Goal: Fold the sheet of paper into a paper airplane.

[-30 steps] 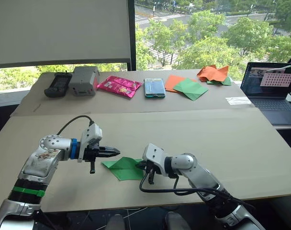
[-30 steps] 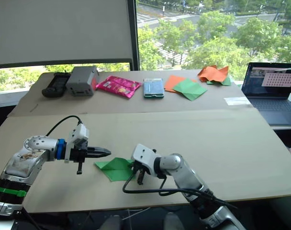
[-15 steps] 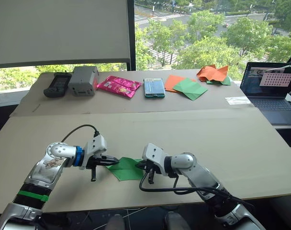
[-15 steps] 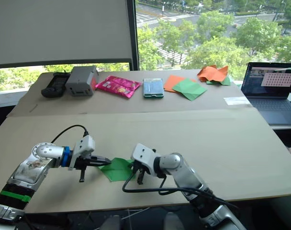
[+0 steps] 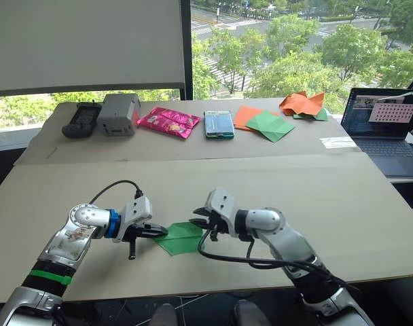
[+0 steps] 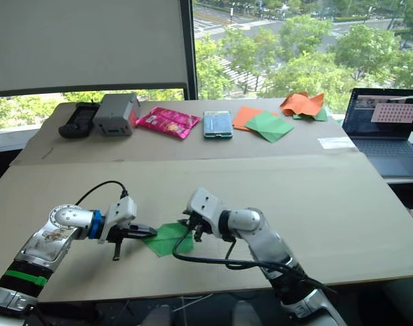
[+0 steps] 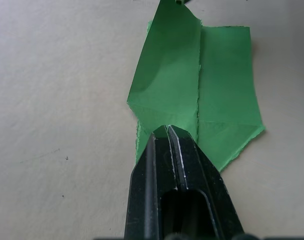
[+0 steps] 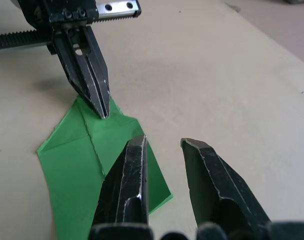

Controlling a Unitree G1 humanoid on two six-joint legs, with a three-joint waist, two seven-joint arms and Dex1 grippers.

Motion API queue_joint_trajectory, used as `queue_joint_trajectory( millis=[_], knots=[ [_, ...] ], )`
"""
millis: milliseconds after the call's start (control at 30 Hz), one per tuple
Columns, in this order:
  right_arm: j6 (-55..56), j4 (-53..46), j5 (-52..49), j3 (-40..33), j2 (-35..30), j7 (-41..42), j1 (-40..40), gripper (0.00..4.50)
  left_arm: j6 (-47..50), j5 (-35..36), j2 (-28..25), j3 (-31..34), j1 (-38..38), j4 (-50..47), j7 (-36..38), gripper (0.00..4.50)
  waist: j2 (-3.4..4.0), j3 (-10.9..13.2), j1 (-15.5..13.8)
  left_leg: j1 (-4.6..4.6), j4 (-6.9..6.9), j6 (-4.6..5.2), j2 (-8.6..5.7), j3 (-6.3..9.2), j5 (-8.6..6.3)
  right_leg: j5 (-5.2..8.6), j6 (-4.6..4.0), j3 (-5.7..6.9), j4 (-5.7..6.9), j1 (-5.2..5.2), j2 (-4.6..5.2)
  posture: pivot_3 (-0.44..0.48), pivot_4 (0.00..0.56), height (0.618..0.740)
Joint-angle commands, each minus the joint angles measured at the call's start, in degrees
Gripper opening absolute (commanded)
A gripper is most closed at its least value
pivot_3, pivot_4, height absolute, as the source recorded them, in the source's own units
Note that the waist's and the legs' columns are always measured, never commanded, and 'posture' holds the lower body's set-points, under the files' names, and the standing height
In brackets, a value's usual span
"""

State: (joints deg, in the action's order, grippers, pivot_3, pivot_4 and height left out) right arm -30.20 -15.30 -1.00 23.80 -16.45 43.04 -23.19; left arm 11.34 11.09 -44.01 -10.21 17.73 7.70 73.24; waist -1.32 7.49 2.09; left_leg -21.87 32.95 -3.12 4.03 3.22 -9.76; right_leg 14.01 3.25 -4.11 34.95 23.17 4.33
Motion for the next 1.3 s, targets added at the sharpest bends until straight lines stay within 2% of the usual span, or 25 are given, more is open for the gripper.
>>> queue_joint_trajectory(
  millis=[33, 167, 200, 500, 700, 1300],
  knots=[
    [2.2, -3.9, 1.5, 2.1, 0.2, -1.4, 0.0, 1.23, -0.7, -0.8, 0.1, -0.4, 0.3, 0.6, 0.1, 0.00, 0.00, 0.0, 0.0, 0.00, 0.00, 0.00, 0.00, 0.00, 0.00, 0.00, 0.00, 0.00, 0.00, 0.00, 0.00, 0.000, 0.150, 0.718],
    [3.5, -1.7, 3.0, 5.0, 0.4, -2.5, 1.0, 0.10, -0.5, -1.0, 0.1, -0.5, 0.2, 0.2, 0.1, 0.00, 0.00, 0.0, 0.0, 0.02, -0.01, -0.02, 0.00, 0.00, -0.01, 0.00, 0.00, 0.00, -0.01, 0.01, 0.01, 0.000, 0.150, 0.718],
    [3.9, -0.9, 3.0, 5.4, 0.5, -2.4, 1.2, 0.02, -0.5, -1.0, 0.0, -0.5, 0.2, 0.1, 0.1, 0.00, 0.00, 0.0, 0.0, 0.02, -0.01, -0.02, 0.00, 0.00, -0.01, 0.00, 0.00, 0.00, -0.01, 0.01, 0.02, 0.000, 0.150, 0.718],
    [8.2, 8.3, 4.3, 9.2, 4.2, -2.7, 0.3, 0.02, -0.6, -1.8, -0.5, -1.0, 0.1, -0.4, 0.6, 0.00, 0.00, 0.0, 0.1, 0.03, -0.01, -0.01, 0.00, 0.00, 0.00, 0.00, 0.00, 0.00, 0.00, 0.00, 0.01, 0.000, 0.150, 0.718],
    [8.5, 11.0, 5.2, 9.7, 5.3, -2.6, 0.5, 0.02, -0.4, -1.8, -0.6, -1.1, 0.0, -0.8, 0.6, 0.00, 0.00, 0.0, 0.0, 0.01, 0.00, 0.00, 0.00, -0.01, 0.00, 0.00, 0.00, 0.00, -0.01, -0.01, 0.02, 0.000, 0.150, 0.718],
    [-0.8, 13.5, 6.7, 9.8, 1.8, -0.9, 3.2, 0.02, -1.3, -2.4, 0.1, -0.8, -0.4, -0.6, 0.0, 0.00, 0.17, -0.4, -0.2, 0.13, -0.01, -0.09, 0.00, -0.01, -0.06, 0.00, -0.01, 0.00, -0.01, -0.06, 0.03, 0.000, 0.150, 0.718]
  ],
)
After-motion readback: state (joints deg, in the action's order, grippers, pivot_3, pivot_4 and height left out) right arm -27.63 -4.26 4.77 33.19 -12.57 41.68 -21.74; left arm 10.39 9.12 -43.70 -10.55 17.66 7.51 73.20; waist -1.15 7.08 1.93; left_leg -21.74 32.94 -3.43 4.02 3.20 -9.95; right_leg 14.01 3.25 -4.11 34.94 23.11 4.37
